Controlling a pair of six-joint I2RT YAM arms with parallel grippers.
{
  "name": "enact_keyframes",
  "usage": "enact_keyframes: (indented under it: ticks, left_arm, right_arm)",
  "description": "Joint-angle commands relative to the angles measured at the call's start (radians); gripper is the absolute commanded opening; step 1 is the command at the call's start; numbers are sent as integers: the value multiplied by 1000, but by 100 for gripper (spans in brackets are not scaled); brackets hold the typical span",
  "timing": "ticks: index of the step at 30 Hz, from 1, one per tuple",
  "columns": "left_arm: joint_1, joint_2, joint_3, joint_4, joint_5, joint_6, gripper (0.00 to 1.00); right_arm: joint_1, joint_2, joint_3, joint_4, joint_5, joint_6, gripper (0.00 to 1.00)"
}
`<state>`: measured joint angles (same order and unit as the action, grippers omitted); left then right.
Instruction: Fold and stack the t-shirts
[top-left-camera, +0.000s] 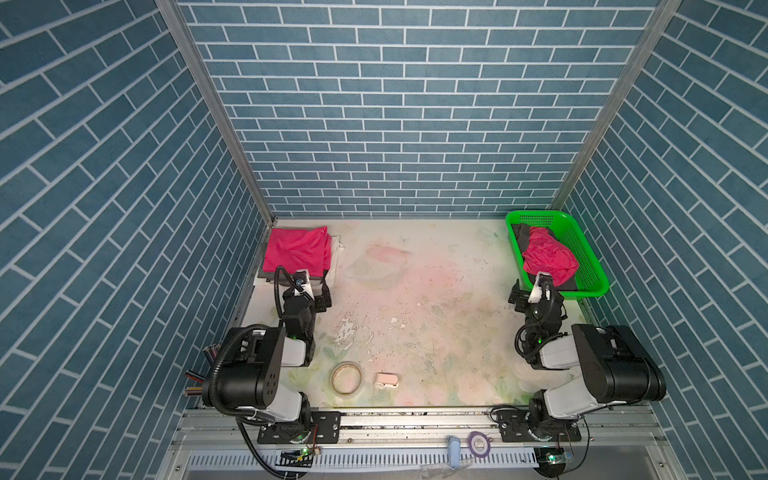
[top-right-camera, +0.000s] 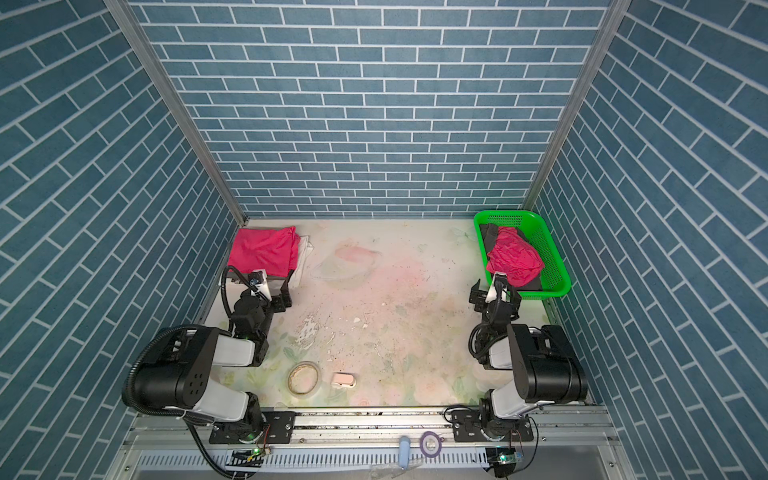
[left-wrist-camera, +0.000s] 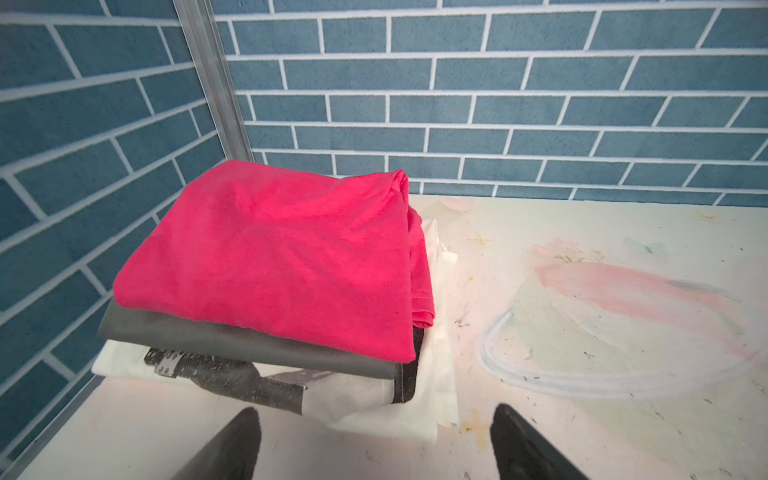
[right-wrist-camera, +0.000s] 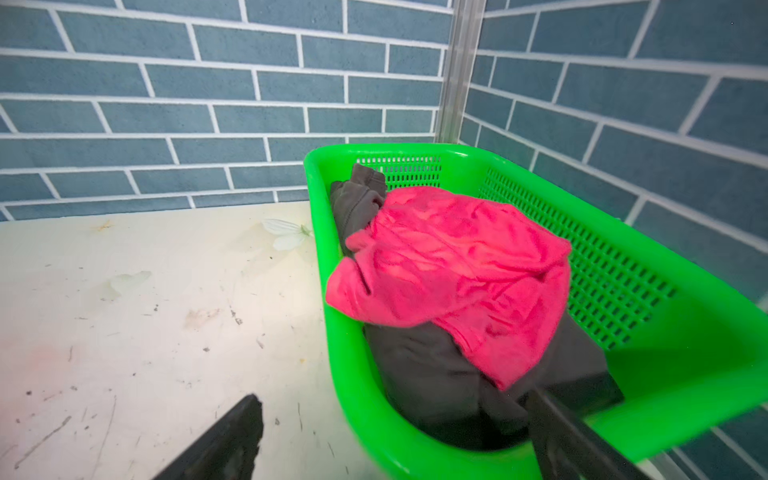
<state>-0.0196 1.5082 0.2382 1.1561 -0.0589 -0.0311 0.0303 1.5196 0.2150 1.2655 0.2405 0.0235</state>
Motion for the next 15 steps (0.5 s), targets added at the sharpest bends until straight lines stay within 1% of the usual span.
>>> enact_keyframes:
  ticks: [1, 5, 8, 15]
  left_arm:
    - [-15, 5, 24, 10, -8, 28, 88]
    - [-15, 1, 22, 6, 1, 31, 88]
    - [-16, 4, 37, -14, 52, 54, 88]
    - [-21, 7, 39, -18, 51, 59, 88]
  right_arm:
    - [-22, 0, 23, -64, -52, 41, 99]
    - [-22, 1, 21, -60, -52, 39, 99]
    - [-23, 1, 21, -58, -53, 39, 99]
    - [-22, 0, 21, -58, -52, 38, 99]
